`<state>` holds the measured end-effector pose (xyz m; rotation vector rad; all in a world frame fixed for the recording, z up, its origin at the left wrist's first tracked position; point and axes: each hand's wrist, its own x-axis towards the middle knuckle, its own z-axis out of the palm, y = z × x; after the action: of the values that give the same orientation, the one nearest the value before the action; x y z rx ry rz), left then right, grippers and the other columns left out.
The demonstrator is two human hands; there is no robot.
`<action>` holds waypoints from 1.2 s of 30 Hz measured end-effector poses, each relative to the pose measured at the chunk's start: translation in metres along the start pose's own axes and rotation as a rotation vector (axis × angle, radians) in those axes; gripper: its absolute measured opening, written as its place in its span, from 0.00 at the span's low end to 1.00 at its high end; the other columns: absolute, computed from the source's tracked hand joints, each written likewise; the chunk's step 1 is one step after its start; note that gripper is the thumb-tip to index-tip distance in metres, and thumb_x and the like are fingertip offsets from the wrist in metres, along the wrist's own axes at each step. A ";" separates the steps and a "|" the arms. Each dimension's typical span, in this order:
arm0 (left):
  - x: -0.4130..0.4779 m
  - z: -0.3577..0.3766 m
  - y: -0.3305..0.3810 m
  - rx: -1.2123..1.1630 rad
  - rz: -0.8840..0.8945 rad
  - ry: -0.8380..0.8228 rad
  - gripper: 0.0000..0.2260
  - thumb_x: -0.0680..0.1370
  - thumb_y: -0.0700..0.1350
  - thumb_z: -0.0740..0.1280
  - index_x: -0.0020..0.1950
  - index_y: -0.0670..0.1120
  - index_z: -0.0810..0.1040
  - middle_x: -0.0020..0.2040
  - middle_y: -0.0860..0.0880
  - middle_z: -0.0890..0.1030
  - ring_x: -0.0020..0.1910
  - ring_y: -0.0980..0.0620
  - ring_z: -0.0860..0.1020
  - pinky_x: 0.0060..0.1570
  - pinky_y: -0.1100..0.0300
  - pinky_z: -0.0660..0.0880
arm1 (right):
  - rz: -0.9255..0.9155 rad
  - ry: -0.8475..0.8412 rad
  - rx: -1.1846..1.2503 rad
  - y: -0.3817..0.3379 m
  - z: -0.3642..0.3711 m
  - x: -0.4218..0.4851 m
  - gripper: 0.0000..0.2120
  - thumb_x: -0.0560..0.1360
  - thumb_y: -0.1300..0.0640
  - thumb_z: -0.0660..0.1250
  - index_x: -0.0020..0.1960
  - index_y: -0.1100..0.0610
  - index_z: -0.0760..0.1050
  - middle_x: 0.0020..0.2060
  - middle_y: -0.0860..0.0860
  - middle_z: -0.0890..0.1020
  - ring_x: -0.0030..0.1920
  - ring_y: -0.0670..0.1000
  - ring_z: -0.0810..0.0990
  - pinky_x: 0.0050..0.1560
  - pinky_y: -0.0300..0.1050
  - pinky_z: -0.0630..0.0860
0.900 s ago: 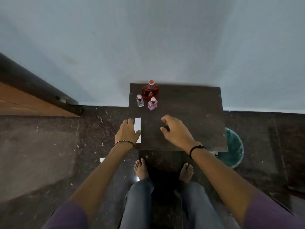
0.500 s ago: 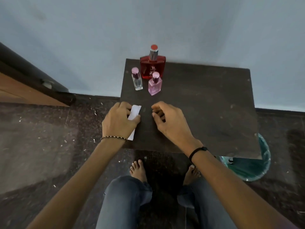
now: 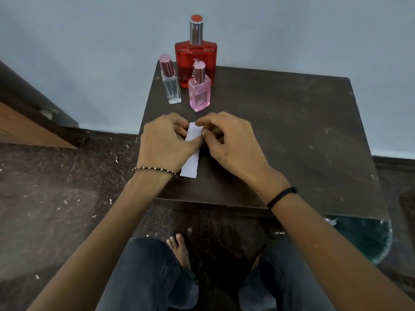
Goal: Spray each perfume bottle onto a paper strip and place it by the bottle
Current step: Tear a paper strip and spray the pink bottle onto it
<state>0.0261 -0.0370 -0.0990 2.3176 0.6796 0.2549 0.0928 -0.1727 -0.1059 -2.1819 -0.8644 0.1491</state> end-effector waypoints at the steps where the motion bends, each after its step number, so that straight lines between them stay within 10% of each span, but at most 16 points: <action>1: -0.001 0.001 0.000 -0.008 0.000 0.001 0.16 0.70 0.52 0.79 0.51 0.44 0.84 0.43 0.49 0.85 0.37 0.55 0.80 0.42 0.65 0.78 | -0.006 -0.018 -0.006 0.000 -0.002 0.000 0.12 0.79 0.64 0.67 0.60 0.58 0.82 0.48 0.52 0.83 0.45 0.47 0.82 0.49 0.32 0.75; 6: -0.009 -0.006 -0.008 -0.140 -0.012 -0.168 0.24 0.68 0.46 0.80 0.63 0.45 0.80 0.50 0.51 0.83 0.45 0.59 0.81 0.42 0.81 0.73 | -0.001 -0.141 -0.063 0.000 -0.010 -0.005 0.15 0.80 0.61 0.67 0.66 0.59 0.79 0.56 0.53 0.80 0.49 0.48 0.81 0.48 0.30 0.75; 10: -0.018 -0.013 -0.019 -0.324 -0.030 -0.288 0.30 0.72 0.37 0.77 0.72 0.43 0.73 0.59 0.48 0.82 0.59 0.55 0.81 0.59 0.60 0.78 | -0.003 -0.273 -0.066 -0.003 -0.016 -0.006 0.24 0.77 0.53 0.73 0.71 0.58 0.74 0.60 0.52 0.76 0.51 0.48 0.80 0.52 0.35 0.78; 19: -0.024 0.008 -0.015 -0.300 0.043 -0.044 0.14 0.76 0.38 0.71 0.59 0.49 0.83 0.50 0.53 0.86 0.48 0.64 0.82 0.46 0.78 0.75 | 0.040 -0.184 -0.048 -0.008 -0.017 -0.009 0.16 0.77 0.56 0.73 0.63 0.59 0.81 0.56 0.53 0.78 0.48 0.49 0.83 0.54 0.43 0.81; 36: -0.028 0.029 -0.001 -0.123 0.028 0.218 0.00 0.75 0.49 0.73 0.45 0.54 0.84 0.43 0.53 0.83 0.40 0.56 0.82 0.40 0.51 0.81 | 0.071 0.090 0.034 0.009 -0.003 -0.006 0.07 0.82 0.59 0.65 0.55 0.60 0.80 0.46 0.54 0.85 0.43 0.51 0.84 0.49 0.48 0.82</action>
<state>0.0123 -0.0684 -0.1206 2.2024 0.7171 0.5531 0.0941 -0.1825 -0.1109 -2.1718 -0.7297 0.0993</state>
